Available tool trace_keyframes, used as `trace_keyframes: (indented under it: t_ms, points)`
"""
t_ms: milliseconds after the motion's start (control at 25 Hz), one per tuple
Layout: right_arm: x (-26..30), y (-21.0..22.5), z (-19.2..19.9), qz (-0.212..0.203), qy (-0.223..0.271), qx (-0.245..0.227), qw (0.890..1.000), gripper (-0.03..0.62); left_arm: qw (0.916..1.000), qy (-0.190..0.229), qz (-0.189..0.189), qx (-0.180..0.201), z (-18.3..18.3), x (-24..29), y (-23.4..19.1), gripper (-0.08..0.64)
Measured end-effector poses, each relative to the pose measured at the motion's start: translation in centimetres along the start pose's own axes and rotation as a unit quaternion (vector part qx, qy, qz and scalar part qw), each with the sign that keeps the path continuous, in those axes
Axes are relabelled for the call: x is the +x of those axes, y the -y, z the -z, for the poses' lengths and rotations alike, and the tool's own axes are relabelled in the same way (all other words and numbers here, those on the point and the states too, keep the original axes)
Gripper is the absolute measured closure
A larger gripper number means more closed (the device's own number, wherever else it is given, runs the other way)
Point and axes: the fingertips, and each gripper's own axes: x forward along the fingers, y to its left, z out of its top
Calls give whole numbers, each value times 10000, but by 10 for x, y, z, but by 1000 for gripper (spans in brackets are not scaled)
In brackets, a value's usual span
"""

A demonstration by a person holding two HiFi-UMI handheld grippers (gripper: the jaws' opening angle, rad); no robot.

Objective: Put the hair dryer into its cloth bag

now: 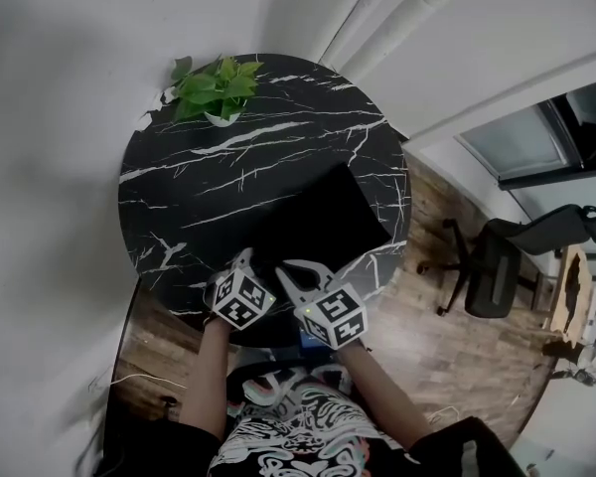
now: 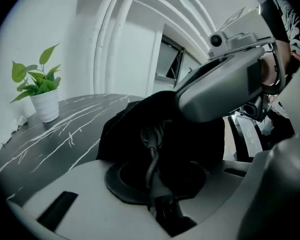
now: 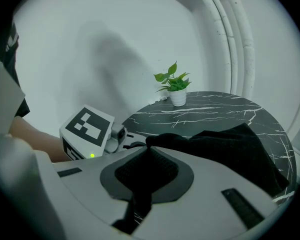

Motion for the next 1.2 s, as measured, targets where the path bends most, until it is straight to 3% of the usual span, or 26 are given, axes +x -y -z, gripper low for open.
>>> trace_keyframes:
  t_ms: [320, 360, 440, 480, 680, 760, 840, 920, 1040, 1200]
  points:
    - [1, 10, 10, -42, -152, 61, 9999, 566, 9998, -81, 104, 160, 5, 32, 1, 489]
    - [2, 11, 11, -82, -176, 88, 9998, 566, 9996, -43, 202, 180, 6, 30, 5, 460]
    - [3, 11, 13, -169, -223, 163, 9995, 566, 9990, 85, 373, 219, 5, 24, 13, 310]
    - [4, 10, 14, -195, -238, 187, 9994, 566, 9988, 116, 419, 242, 6, 19, 17, 279]
    - [7, -7, 16, -498, -245, 288, 9980, 559, 9982, -149, 408, 410, 33, -17, 28, 241]
    - [4, -13, 15, -572, -209, 308, 9977, 503, 9992, -138, 298, 228, 45, -39, 28, 239]
    - [-5, -15, 12, -526, -90, 306, 9981, 477, 9997, 147, 142, -158, 47, -65, 28, 271]
    - [-16, -17, 6, -455, 125, 335, 9983, 476, 9956, 708, -261, -556, 38, -92, 19, 360]
    - [-30, -22, -7, -563, 385, 448, 9967, 474, 9805, 1443, -905, -985, 12, -123, -1, 469]
    - [-52, -35, -16, -560, 587, 315, 9962, 458, 9654, 1773, -1586, -1072, -21, -144, -12, 532]
